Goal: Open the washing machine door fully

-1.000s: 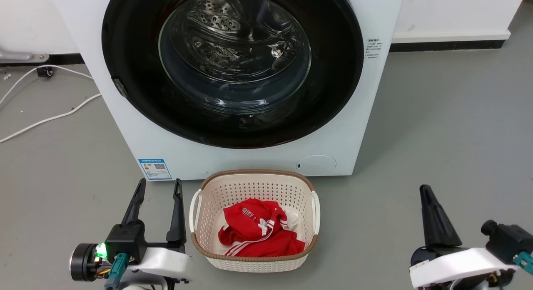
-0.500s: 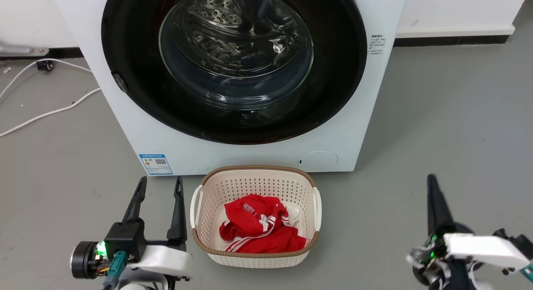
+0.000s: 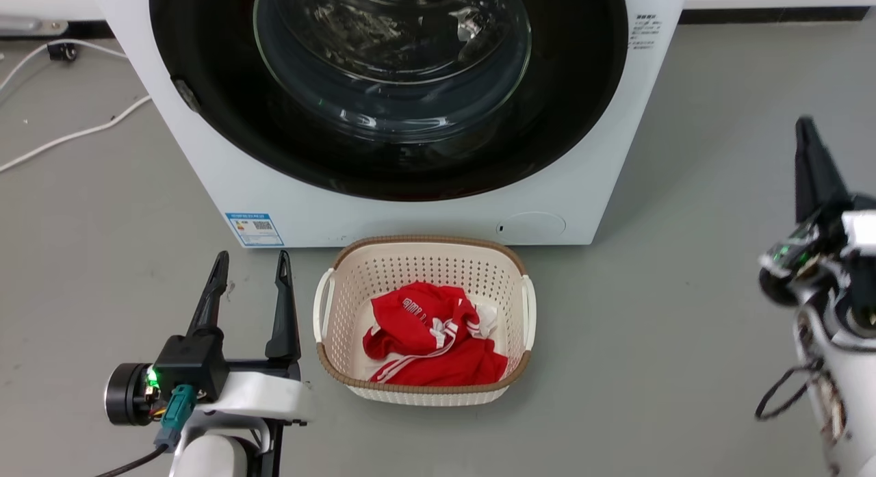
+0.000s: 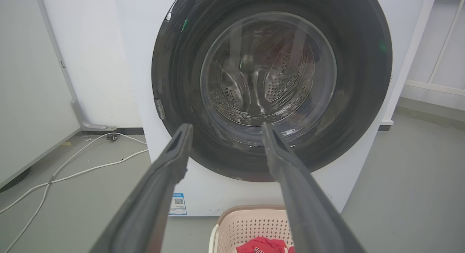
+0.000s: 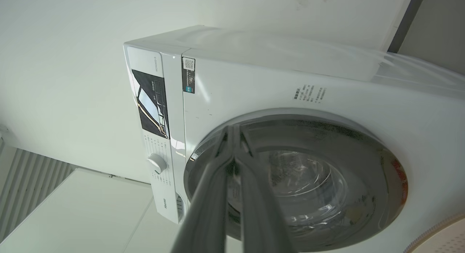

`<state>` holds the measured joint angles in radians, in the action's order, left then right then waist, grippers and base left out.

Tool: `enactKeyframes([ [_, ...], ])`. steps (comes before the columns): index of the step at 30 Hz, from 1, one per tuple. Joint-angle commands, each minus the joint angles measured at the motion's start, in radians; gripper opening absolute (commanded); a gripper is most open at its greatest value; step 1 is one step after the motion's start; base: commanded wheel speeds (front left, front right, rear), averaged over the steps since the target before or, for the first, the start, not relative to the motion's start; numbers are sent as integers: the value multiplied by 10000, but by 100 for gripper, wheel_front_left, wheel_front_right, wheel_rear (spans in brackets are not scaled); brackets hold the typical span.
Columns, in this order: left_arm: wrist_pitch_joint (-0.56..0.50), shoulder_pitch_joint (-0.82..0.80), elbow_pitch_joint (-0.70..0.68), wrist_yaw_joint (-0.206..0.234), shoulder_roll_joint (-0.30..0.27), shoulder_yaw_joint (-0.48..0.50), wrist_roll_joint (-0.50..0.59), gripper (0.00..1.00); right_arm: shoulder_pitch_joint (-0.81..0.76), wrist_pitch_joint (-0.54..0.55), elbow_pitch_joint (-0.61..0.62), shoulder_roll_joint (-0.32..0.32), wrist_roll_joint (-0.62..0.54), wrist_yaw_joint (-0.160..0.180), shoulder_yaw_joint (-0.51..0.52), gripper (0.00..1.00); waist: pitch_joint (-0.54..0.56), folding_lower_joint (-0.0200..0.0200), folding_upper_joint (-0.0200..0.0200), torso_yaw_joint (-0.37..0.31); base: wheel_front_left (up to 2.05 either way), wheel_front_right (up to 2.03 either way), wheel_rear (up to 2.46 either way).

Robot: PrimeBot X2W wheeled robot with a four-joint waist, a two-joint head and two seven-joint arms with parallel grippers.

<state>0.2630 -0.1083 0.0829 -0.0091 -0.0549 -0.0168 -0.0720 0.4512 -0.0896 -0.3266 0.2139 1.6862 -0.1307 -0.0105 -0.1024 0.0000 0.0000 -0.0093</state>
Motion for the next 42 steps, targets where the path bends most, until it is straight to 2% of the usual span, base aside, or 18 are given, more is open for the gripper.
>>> enactKeyframes([
  [1,26,-198,-19,-60,14,8,17,100,741,239,-501,380,-35,0,-125,0,-258,0,0,105,0,0,0],
  [9,26,-847,-152,-68,33,-214,24,100,3978,1564,-2912,1559,-184,0,-984,0,-1050,0,0,459,0,0,0],
  [16,25,-1507,-332,-37,44,-406,-124,100,7080,3115,-5100,2141,-781,0,-2138,0,-1936,0,0,733,0,0,0],
  [26,25,-1915,-563,0,49,-477,-163,100,9783,4846,-6836,1787,-1763,0,-3441,0,-2821,0,0,823,0,0,0],
  [42,25,-2484,-790,94,47,-574,-185,100,11668,5454,-8176,1186,-2783,4,-4114,0,-3978,0,0,978,0,0,0],
])
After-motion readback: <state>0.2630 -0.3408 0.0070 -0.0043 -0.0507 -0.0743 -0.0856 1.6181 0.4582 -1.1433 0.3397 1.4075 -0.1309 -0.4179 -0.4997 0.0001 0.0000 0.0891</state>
